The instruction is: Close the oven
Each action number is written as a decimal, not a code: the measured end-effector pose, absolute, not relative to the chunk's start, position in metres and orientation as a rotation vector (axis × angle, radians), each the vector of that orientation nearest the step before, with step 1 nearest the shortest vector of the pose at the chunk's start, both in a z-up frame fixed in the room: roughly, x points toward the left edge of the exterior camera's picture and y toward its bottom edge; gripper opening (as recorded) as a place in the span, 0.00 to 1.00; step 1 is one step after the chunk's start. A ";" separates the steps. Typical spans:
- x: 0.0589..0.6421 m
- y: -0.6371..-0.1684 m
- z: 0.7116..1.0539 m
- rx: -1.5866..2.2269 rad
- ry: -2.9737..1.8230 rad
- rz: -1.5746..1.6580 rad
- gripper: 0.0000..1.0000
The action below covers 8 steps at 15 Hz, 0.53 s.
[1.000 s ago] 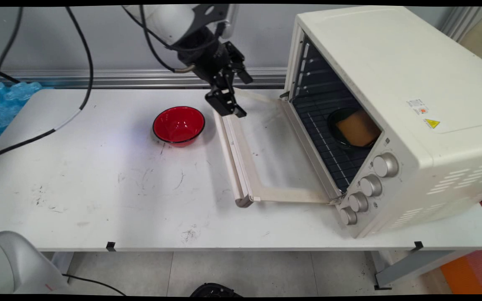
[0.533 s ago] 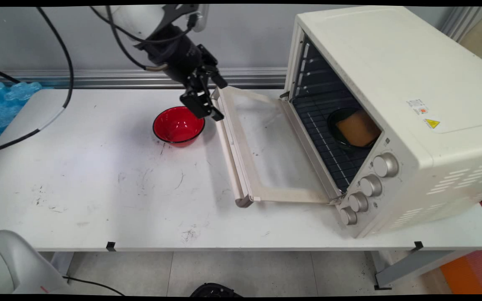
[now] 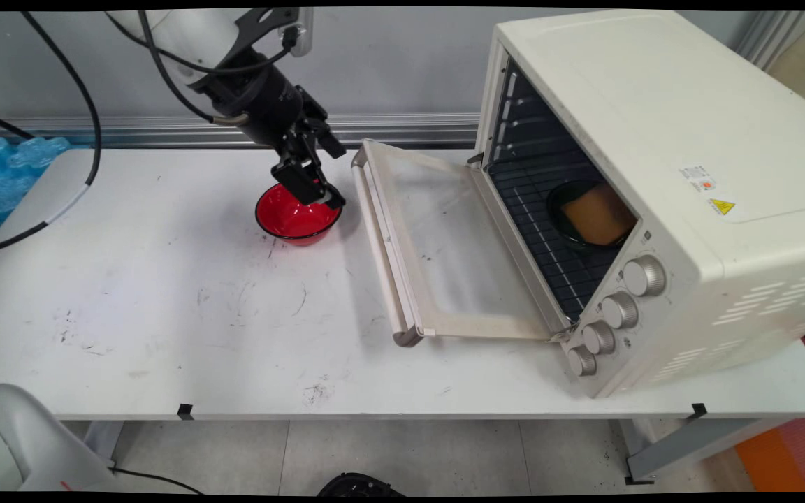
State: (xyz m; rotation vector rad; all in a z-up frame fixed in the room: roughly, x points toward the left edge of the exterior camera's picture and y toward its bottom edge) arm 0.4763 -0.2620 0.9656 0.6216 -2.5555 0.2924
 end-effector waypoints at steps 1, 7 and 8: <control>0.478 -0.261 0.964 0.640 -2.555 0.290 1.00; 0.489 -0.257 0.945 0.769 -2.554 0.265 1.00; 0.489 -0.257 0.943 0.778 -2.553 0.262 1.00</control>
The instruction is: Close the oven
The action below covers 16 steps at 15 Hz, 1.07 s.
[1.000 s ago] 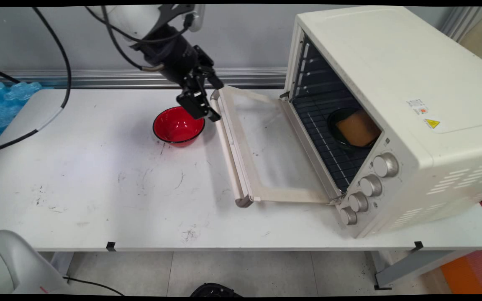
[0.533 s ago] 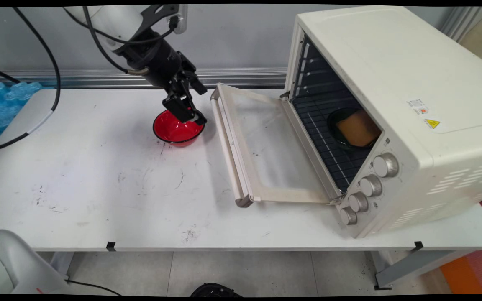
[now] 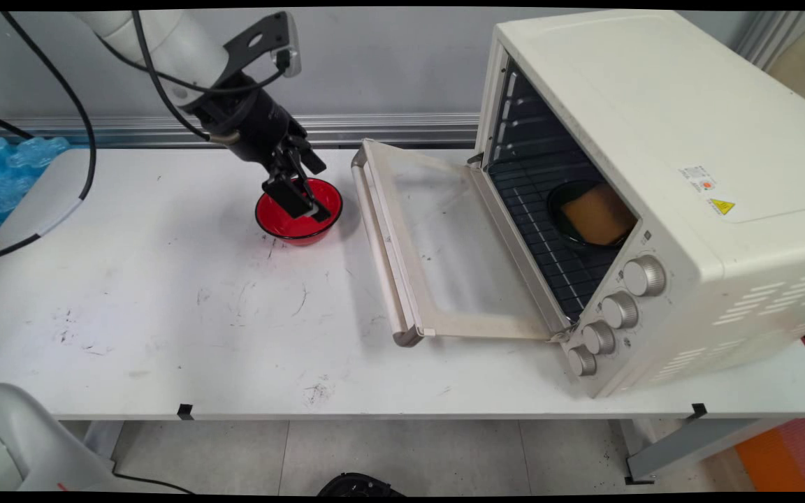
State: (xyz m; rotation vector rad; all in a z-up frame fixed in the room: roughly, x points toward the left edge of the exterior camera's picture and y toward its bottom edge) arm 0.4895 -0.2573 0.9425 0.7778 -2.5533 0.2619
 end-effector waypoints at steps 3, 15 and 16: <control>0.488 -0.260 0.927 0.808 -2.552 0.244 1.00; 0.469 -0.283 0.853 0.843 -2.570 0.202 1.00; 0.467 -0.285 0.848 0.846 -2.570 0.201 1.00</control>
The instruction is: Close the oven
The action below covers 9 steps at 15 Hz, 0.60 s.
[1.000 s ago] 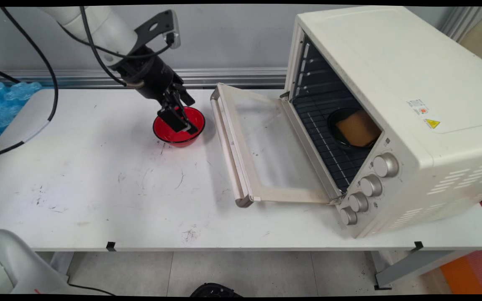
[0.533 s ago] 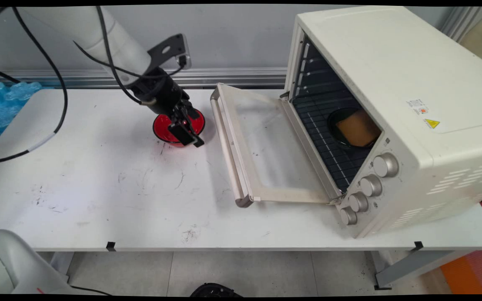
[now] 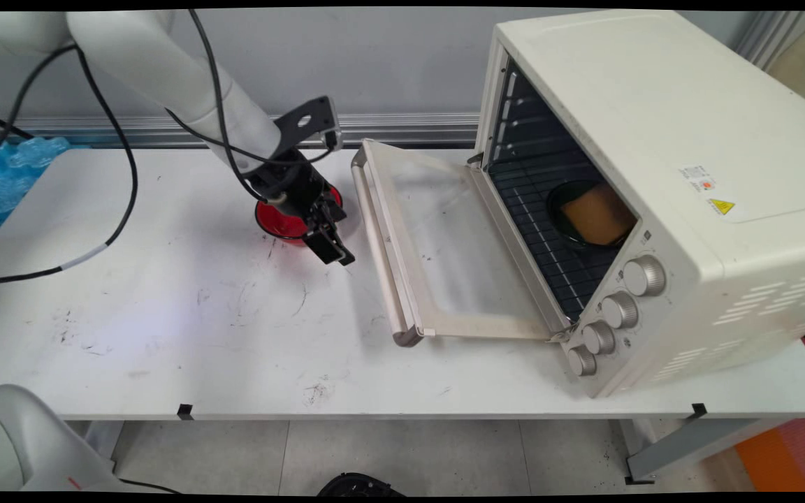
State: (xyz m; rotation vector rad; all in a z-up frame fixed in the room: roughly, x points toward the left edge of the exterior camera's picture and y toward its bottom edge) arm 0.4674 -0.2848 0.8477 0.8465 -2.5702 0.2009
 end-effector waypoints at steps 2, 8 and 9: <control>0.465 -0.288 0.839 0.851 -2.572 0.200 1.00; 0.460 -0.299 0.812 0.850 -2.572 0.208 1.00; 0.460 -0.300 0.809 0.845 -2.572 0.210 1.00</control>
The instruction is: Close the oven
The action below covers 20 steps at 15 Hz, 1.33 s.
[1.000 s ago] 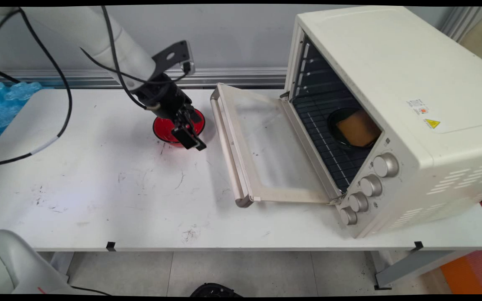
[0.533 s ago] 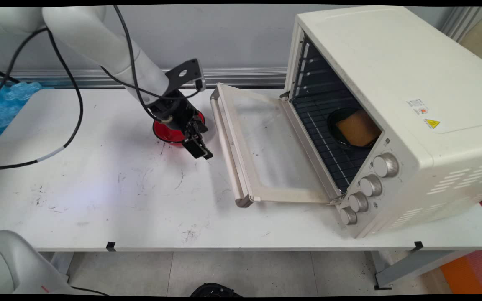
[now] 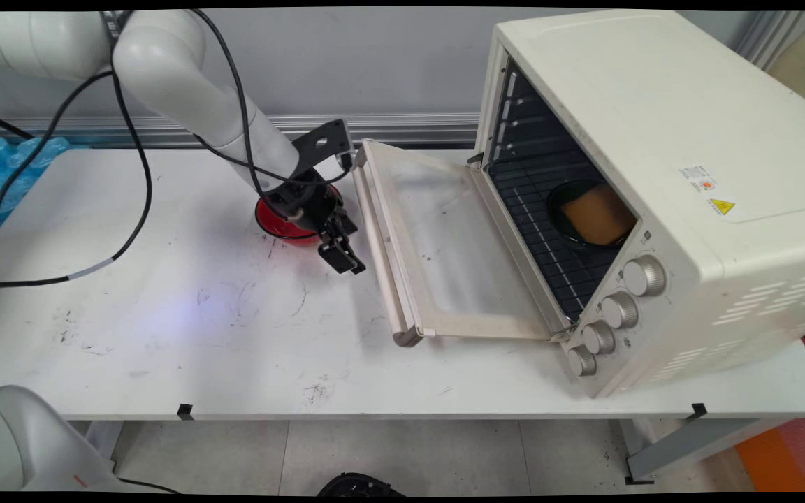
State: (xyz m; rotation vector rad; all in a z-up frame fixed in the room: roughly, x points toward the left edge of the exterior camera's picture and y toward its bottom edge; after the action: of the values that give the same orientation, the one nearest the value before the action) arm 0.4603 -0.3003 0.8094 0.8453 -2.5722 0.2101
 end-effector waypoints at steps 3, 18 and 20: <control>0.460 -0.305 0.801 0.828 -2.567 0.222 0.00; 0.463 -0.306 0.781 0.831 -2.433 0.294 0.00; 0.464 -0.304 0.781 0.829 -2.410 0.310 0.00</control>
State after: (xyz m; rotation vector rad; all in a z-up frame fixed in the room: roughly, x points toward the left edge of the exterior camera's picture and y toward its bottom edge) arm 0.4640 -0.3039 0.7812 0.8291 -2.4097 0.3097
